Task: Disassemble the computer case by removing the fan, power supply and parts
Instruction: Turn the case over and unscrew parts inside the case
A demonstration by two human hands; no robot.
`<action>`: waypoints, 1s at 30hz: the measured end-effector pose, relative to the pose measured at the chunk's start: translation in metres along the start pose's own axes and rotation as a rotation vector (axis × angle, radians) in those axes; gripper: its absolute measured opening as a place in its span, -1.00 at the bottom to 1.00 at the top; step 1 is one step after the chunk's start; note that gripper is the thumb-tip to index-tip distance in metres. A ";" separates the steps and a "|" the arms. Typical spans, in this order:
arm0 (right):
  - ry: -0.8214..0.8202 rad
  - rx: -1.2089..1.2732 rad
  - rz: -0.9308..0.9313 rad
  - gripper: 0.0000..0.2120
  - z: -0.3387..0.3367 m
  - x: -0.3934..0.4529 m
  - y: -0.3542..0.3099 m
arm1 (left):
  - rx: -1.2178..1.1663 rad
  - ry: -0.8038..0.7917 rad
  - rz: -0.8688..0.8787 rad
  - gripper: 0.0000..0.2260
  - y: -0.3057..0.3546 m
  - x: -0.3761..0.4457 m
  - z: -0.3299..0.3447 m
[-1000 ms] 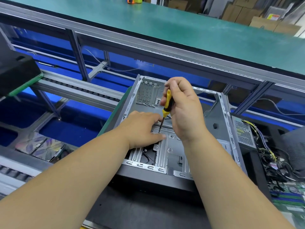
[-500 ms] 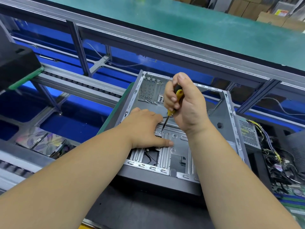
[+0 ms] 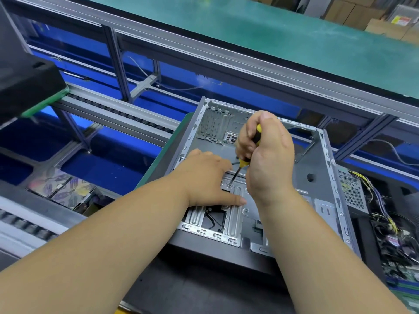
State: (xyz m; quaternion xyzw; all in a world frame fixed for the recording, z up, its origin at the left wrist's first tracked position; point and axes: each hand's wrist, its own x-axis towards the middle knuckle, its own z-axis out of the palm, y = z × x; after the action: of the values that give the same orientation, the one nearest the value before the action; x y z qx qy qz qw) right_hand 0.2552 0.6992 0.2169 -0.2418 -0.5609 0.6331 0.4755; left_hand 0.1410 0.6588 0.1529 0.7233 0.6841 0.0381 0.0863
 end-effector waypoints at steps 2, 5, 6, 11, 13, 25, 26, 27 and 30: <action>-0.032 0.014 0.018 -0.75 0.000 0.003 0.001 | -0.007 0.008 -0.004 -0.32 0.000 0.000 0.000; -0.121 0.034 0.078 -0.78 -0.002 0.012 0.001 | -0.003 0.026 -0.003 -0.36 0.000 -0.001 0.000; -0.155 0.051 0.109 -0.77 -0.003 0.016 0.001 | -0.002 0.030 -0.001 -0.37 0.000 -0.001 0.000; -0.510 0.205 0.278 -0.70 -0.017 0.035 -0.002 | 0.009 0.029 -0.002 -0.36 0.000 0.000 0.001; -0.714 0.250 0.324 -0.72 -0.020 0.038 -0.001 | 0.013 0.019 0.000 -0.32 0.001 0.001 0.000; -0.226 0.158 0.205 -0.68 -0.025 0.027 -0.005 | 0.000 0.060 0.019 -0.39 -0.001 0.001 0.001; -0.178 0.175 0.214 -0.60 -0.023 0.026 -0.005 | 0.005 0.056 0.017 -0.36 -0.001 0.001 0.001; -0.136 0.196 0.218 -0.53 -0.021 0.024 -0.005 | 0.011 0.052 0.015 -0.34 -0.001 0.001 0.001; -0.135 0.224 0.189 -0.43 -0.015 0.020 -0.003 | 0.020 0.060 0.015 -0.36 0.000 0.002 0.001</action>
State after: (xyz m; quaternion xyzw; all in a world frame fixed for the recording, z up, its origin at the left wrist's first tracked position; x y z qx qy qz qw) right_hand 0.2604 0.7241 0.2207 -0.1960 -0.4922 0.7485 0.3988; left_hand 0.1410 0.6604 0.1514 0.7279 0.6812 0.0536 0.0581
